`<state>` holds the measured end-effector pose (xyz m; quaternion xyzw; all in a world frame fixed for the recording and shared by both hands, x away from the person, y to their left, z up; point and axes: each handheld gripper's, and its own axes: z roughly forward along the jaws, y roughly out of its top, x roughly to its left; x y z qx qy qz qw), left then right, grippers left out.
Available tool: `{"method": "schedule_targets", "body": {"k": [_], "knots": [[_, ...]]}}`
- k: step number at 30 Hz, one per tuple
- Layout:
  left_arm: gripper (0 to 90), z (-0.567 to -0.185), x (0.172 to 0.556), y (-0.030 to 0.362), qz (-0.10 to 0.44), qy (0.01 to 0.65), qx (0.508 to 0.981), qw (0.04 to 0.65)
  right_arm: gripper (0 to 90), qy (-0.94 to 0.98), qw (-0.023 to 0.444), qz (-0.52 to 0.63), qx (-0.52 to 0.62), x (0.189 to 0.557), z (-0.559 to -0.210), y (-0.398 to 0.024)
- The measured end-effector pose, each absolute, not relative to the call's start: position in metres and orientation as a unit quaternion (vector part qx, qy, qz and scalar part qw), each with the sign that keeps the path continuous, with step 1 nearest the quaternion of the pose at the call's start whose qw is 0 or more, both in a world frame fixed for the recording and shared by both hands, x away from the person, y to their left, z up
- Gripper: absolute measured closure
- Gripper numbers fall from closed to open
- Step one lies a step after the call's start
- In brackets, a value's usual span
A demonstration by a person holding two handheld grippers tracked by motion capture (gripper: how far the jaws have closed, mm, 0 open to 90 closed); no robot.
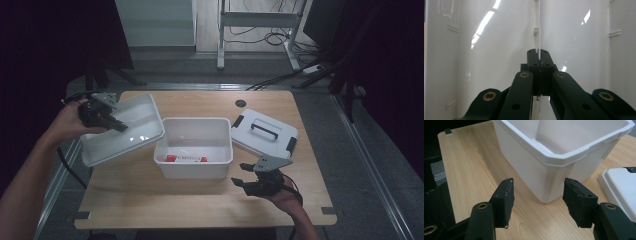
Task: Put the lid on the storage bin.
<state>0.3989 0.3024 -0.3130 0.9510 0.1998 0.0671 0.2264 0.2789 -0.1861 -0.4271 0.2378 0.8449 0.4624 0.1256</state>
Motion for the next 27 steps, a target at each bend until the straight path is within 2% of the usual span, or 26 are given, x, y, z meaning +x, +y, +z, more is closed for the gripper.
{"method": "schedule_targets", "body": {"k": [22,27], "knots": [[89.8,-0.315,0.428,0.188,0.043,0.1,0.97,0.218,41.6,0.85,0.111,0.451,0.248,0.281,-0.439,-0.189],[89.8,-0.321,0.433,0.173,0.037,0.089,0.972,0.213,41.6,0.85,0.111,0.449,0.251,0.281,-0.44,-0.191]]}}
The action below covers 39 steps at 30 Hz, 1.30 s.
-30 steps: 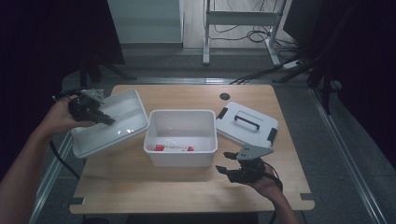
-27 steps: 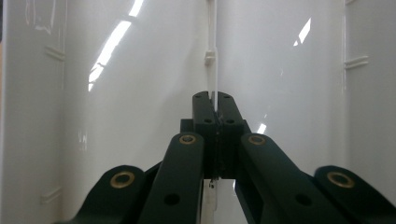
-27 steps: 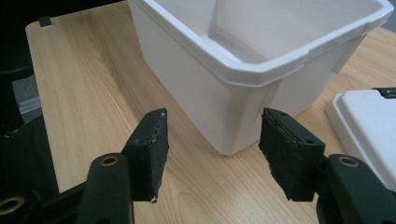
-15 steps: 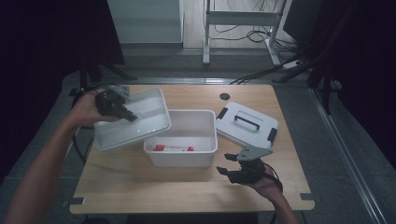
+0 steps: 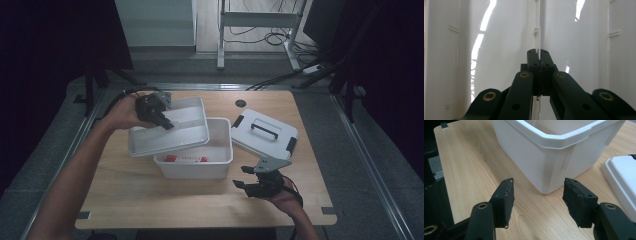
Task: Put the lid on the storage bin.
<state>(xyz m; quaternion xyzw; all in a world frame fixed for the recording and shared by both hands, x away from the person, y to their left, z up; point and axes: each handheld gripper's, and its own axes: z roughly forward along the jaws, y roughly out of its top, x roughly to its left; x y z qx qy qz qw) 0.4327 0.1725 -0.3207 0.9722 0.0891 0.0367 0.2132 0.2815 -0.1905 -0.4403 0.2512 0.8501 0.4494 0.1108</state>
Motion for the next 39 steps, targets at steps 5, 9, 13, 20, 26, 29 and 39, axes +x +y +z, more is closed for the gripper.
{"method": "schedule_targets", "body": {"k": [5,9,13,20,26,29,39], "knots": [[89.8,-0.326,0.435,0.161,0.031,0.081,0.974,0.211,41.6,0.852,0.108,0.447,0.251,0.283,-0.442,-0.189],[89.8,-0.328,0.436,0.154,0.025,0.078,0.974,0.212,41.7,0.853,0.108,0.445,0.25,0.283,-0.443,-0.188],[89.8,-0.331,0.438,0.146,0.02,0.071,0.974,0.212,41.6,0.853,0.107,0.445,0.251,0.284,-0.444,-0.188],[89.7,-0.339,0.443,0.136,0.015,0.061,0.975,0.212,41.7,0.853,0.105,0.443,0.254,0.284,-0.446,-0.189],[89.8,-0.344,0.446,0.128,0.011,0.051,0.977,0.207,41.7,0.853,0.104,0.443,0.256,0.285,-0.448,-0.19],[89.8,-0.343,0.447,0.124,0.011,0.043,0.978,0.204,41.7,0.852,0.103,0.444,0.258,0.285,-0.45,-0.19],[89.7,-0.348,0.448,0.107,-0.001,0.029,0.979,0.202,41.9,0.851,0.102,0.445,0.26,0.285,-0.452,-0.192]]}}
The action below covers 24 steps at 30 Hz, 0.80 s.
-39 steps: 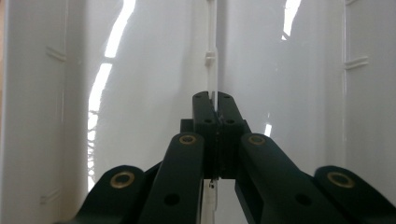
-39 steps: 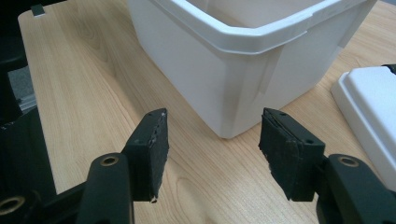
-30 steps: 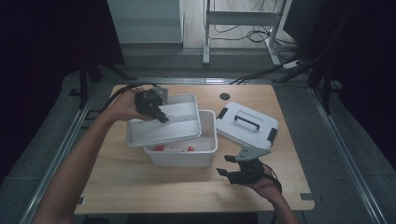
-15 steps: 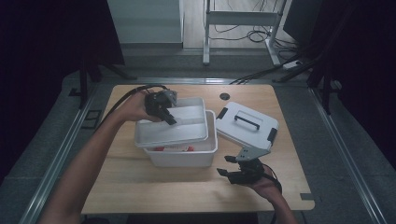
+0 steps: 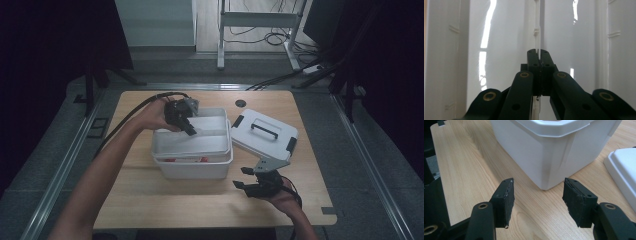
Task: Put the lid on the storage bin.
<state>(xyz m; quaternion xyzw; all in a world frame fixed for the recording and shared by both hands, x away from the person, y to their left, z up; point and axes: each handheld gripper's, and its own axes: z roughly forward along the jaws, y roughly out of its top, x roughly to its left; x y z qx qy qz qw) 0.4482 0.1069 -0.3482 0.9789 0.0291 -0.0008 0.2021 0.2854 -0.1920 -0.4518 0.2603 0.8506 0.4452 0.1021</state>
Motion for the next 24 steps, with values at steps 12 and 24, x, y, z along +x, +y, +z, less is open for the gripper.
{"method": "schedule_targets", "body": {"k": [12,24], "knots": [[89.7,-0.356,0.447,0.1,-0.005,0.028,0.981,0.194,41.9,0.85,0.103,0.446,0.262,0.285,-0.453,-0.193],[88.4,-0.363,0.446,0.094,-0.009,0.021,0.983,0.185,41.9,0.849,0.105,0.446,0.264,0.285,-0.454,-0.194]]}}
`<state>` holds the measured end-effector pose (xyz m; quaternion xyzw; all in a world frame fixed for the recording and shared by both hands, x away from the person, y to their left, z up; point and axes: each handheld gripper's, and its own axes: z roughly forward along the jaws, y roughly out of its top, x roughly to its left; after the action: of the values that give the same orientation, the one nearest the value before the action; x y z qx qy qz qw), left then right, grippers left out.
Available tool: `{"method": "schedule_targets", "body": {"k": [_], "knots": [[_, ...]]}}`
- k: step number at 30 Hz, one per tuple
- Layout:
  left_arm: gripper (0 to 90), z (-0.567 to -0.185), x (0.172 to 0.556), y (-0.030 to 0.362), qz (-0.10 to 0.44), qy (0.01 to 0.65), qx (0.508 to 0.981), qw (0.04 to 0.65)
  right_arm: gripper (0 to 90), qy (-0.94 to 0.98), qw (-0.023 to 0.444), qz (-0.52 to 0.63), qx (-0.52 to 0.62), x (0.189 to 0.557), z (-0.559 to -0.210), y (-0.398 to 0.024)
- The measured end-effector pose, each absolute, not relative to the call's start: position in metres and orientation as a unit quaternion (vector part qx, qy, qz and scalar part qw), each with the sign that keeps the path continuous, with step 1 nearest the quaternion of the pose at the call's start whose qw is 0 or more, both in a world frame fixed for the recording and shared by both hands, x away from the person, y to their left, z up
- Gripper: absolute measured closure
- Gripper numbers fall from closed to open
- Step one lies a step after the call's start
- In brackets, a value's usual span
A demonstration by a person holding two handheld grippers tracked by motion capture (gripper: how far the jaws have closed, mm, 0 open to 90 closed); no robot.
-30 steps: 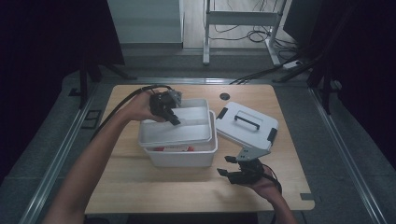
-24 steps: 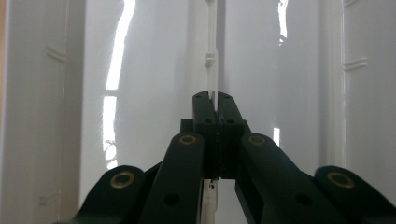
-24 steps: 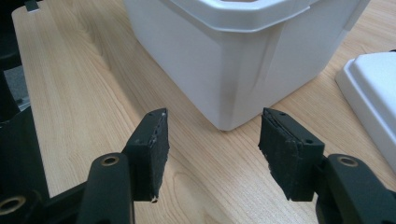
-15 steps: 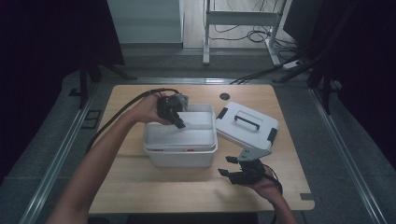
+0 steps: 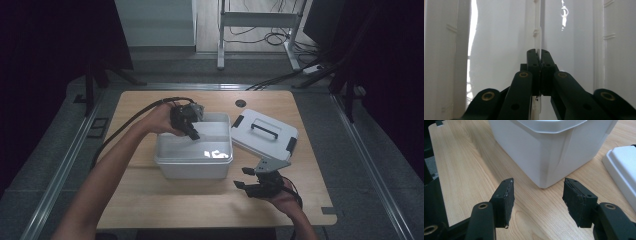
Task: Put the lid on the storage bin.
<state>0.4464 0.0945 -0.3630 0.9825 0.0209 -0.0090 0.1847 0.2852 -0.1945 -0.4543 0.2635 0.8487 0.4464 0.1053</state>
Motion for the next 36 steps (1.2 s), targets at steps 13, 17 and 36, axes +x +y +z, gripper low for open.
{"method": "schedule_targets", "body": {"k": [13,17,36], "knots": [[54.8,-0.344,0.443,0.115,0.028,0.057,0.97,0.235,42.1,0.848,0.121,0.438,0.274,0.292,-0.449,-0.204],[52.0,-0.339,0.439,0.133,0.039,0.069,0.967,0.241,42.2,0.848,0.133,0.426,0.284,0.305,-0.441,-0.214],[49.1,-0.342,0.42,0.226,0.058,0.136,0.953,0.264,42.4,0.87,0.187,0.334,0.31,0.386,-0.413,-0.234]]}}
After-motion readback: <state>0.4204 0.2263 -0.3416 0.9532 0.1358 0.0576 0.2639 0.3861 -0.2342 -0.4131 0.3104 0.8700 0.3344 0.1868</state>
